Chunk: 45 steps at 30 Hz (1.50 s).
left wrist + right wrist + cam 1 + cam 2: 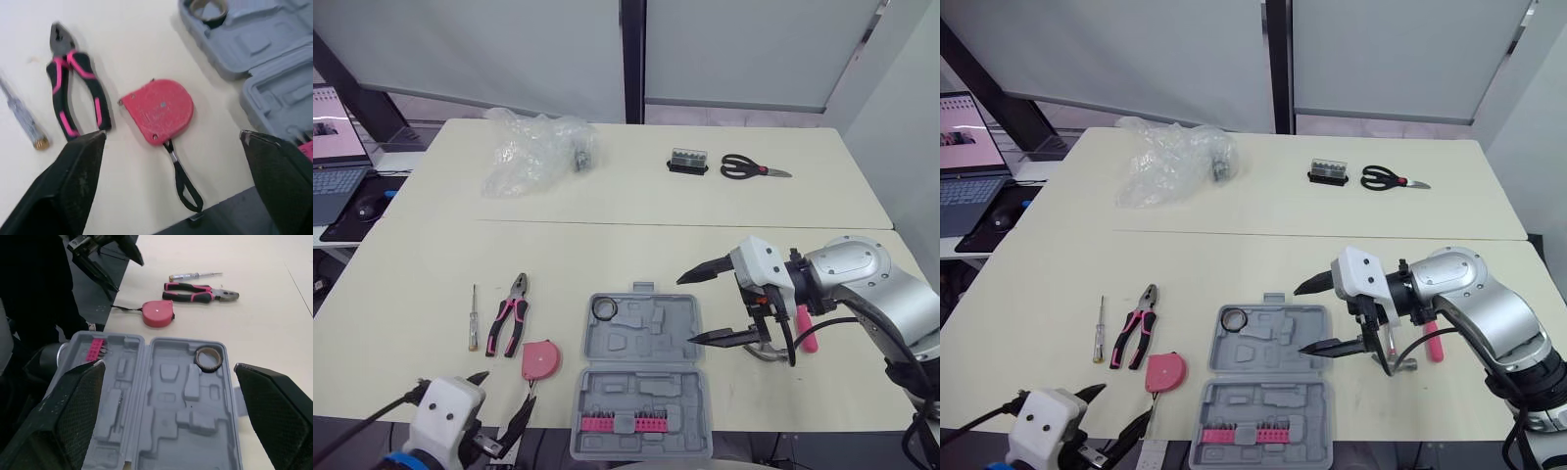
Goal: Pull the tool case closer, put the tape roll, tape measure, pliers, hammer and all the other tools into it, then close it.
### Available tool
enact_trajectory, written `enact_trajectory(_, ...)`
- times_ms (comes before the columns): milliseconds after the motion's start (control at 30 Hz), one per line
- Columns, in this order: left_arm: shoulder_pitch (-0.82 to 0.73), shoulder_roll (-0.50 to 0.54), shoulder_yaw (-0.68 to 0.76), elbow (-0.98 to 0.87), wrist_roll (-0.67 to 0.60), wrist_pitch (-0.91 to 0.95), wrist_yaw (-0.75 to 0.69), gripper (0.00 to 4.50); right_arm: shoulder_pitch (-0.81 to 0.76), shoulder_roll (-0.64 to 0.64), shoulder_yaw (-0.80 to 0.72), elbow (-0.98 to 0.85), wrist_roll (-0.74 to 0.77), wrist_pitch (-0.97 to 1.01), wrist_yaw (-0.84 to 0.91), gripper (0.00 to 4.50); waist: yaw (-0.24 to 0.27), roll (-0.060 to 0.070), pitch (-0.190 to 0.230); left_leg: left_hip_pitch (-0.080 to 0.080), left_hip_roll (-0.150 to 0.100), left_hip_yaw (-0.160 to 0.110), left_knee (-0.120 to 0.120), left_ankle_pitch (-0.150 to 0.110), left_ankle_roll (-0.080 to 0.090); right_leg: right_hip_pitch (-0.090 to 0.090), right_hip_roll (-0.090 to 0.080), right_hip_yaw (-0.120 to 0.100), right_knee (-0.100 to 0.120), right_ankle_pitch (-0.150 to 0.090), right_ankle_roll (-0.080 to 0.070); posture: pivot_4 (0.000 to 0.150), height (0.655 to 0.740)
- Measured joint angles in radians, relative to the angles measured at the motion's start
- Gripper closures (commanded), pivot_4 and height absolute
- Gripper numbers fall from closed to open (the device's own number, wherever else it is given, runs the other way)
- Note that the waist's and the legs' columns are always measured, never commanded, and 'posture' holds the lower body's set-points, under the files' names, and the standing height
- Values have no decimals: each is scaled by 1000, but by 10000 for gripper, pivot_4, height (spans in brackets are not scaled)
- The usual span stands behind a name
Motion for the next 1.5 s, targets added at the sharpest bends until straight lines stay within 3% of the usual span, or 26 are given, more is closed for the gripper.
enact_trajectory(267,-166,231,87,374,-57,-282,-389,562,33,56,-12,-90,37,-30,-56,0,-2,-1,0,0,1,0,-1,0,0,0,1,0,0,0,0,1500,7400)
enact_trajectory(500,-370,374,24,636,-35,-425,-583,562,105,109,38,-92,-20,-114,-88,0,-2,0,0,0,2,0,-1,0,0,-1,1,-1,1,0,0,1500,7400)
enact_trajectory(767,-563,402,-134,729,1,-428,-625,562,121,123,58,-95,-13,-74,-139,0,-7,0,0,0,2,0,-2,0,0,-1,1,-1,2,0,0,1500,7400)
enact_trajectory(1500,-775,366,-393,1010,144,-578,-593,562,110,114,95,-72,-54,-43,-171,0,-4,0,0,0,3,0,-2,0,0,-2,2,-1,4,0,0,1500,7400)
